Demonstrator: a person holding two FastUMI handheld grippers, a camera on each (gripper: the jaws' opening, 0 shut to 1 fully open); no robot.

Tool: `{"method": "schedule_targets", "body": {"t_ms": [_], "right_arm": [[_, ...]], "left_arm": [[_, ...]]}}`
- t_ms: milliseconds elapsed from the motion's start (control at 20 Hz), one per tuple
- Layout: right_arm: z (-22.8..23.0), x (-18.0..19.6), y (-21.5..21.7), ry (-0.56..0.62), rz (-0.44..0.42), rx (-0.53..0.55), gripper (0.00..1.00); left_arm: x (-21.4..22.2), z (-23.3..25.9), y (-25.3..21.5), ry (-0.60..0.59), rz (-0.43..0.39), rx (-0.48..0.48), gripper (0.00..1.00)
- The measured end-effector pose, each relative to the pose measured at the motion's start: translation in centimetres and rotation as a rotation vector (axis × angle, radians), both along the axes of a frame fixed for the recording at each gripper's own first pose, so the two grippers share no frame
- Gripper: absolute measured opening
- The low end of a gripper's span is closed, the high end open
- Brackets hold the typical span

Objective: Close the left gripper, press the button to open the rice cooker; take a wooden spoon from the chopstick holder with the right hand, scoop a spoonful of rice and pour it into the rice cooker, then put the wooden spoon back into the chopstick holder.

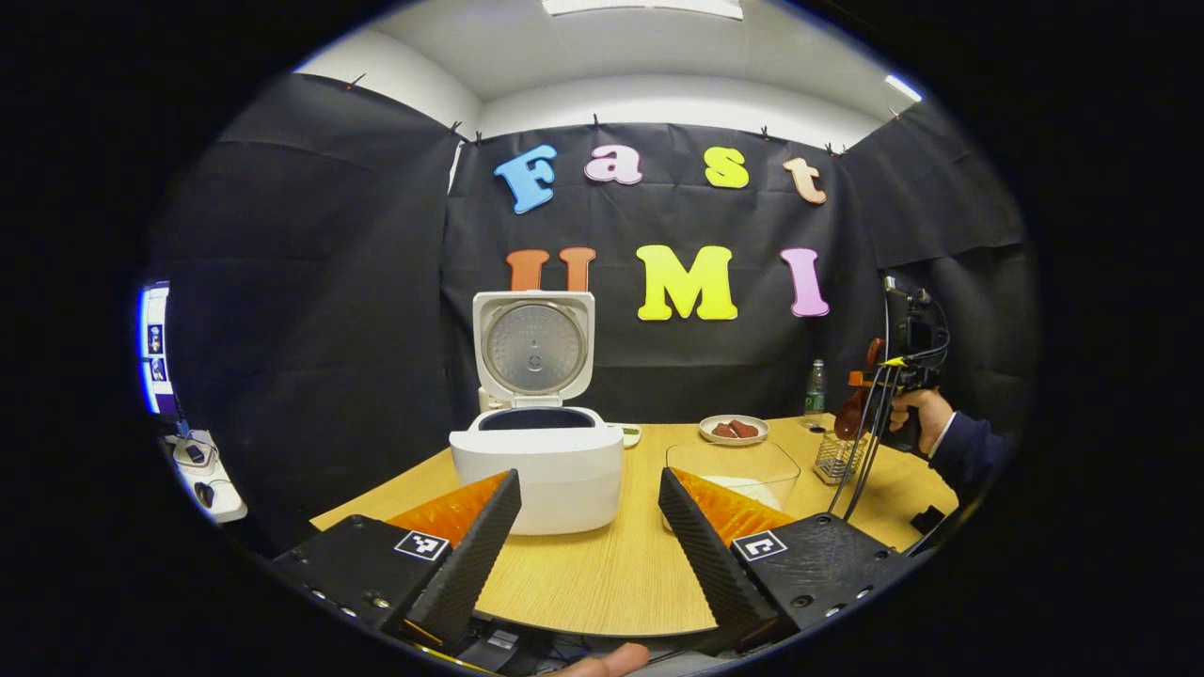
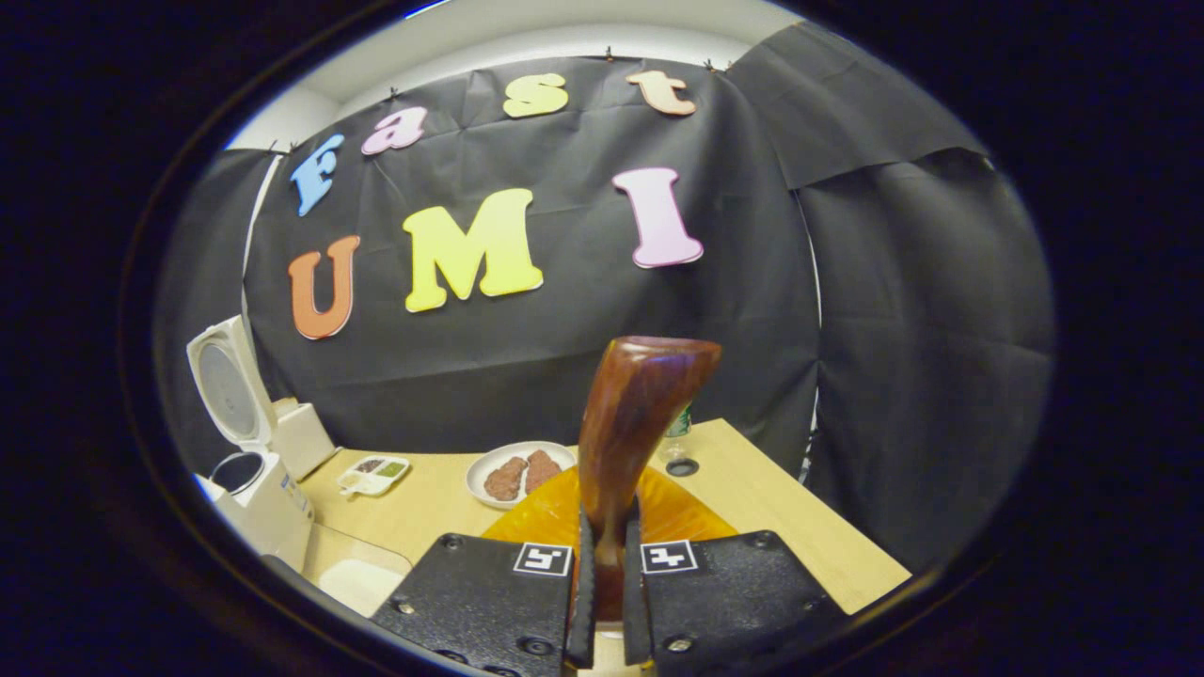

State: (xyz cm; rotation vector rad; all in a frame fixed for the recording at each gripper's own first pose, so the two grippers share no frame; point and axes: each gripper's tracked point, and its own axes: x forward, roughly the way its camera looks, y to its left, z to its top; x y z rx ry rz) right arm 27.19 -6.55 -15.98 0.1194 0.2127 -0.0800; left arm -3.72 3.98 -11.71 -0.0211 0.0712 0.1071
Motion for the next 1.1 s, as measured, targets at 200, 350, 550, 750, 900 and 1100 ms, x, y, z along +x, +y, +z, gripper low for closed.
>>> {"method": "schedule_targets", "body": {"t_ms": [200, 350, 550, 750, 900, 1100], "right_arm": [[3.4, -1.3, 4.3, -0.067, 0.094, -0.002, 0.14], [4.7, -1.8, 6.6, -0.088, 0.121, -0.026, 0.14], [5.5, -2.8, 10.8, -0.090, 0.168, -0.055, 0.15], [5.1, -3.6, 15.2, -0.086, 0.197, -0.069, 0.15], [3.1, -3.7, 18.3, -0.059, 0.231, -0.069, 0.15], [-0.9, -3.5, 21.7, -0.027, 0.249, -0.115, 0.16]], "left_arm": [[-1.1, 0.4, 0.0, -0.009, -0.016, 0.013, 0.94], [-1.8, 0.6, 0.5, -0.017, -0.012, 0.034, 0.94], [-2.7, 0.5, 1.0, -0.020, -0.013, 0.033, 0.94], [-2.8, 0.4, 1.7, -0.017, -0.006, 0.019, 0.94], [-2.9, -0.2, 2.3, -0.005, 0.002, 0.016, 0.94], [-2.7, -0.7, 2.4, 0.009, -0.001, 0.006, 0.94]]}}
